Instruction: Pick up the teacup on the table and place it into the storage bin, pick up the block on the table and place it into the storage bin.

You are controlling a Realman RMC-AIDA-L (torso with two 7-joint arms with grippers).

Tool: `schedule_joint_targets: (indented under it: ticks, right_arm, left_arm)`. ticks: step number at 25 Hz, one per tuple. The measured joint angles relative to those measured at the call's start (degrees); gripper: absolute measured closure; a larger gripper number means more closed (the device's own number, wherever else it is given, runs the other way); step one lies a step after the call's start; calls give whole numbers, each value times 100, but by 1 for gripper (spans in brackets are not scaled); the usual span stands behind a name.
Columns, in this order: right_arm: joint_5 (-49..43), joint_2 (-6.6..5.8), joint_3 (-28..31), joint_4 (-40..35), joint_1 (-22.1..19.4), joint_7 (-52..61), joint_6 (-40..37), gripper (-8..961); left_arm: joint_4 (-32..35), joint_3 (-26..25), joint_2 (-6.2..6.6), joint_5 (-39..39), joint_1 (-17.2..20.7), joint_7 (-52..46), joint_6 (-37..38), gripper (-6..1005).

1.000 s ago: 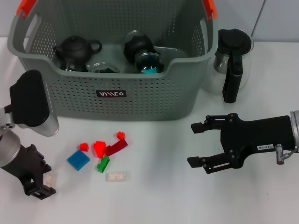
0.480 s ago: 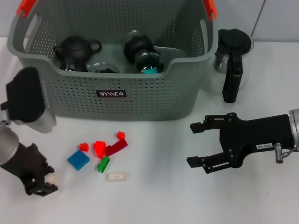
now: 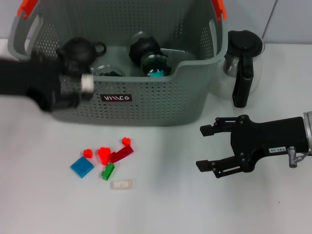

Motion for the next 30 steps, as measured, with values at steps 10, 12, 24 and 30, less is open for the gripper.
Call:
schedule_joint_targets:
  ticks: [10, 12, 24, 30]
  right_arm:
    - [-5, 10, -40, 1, 109, 88, -14, 39]
    - [-39, 13, -41, -2, 125, 126, -19, 39]
    - [-88, 20, -50, -11, 133, 159, -40, 39]
    - [-87, 13, -50, -11, 97, 159, -41, 38]
  left_arm:
    - [-1805, 55, 246, -22, -1110, -865, -3016, 570]
    - [-2373, 161, 376, 418, -1418, -1194, -3463, 568]
    - [-3894, 746, 577, 1742, -2398, -1879, -3982, 314]
    - [-2171, 860, 328, 1539, -1936, -1718, -2283, 179]
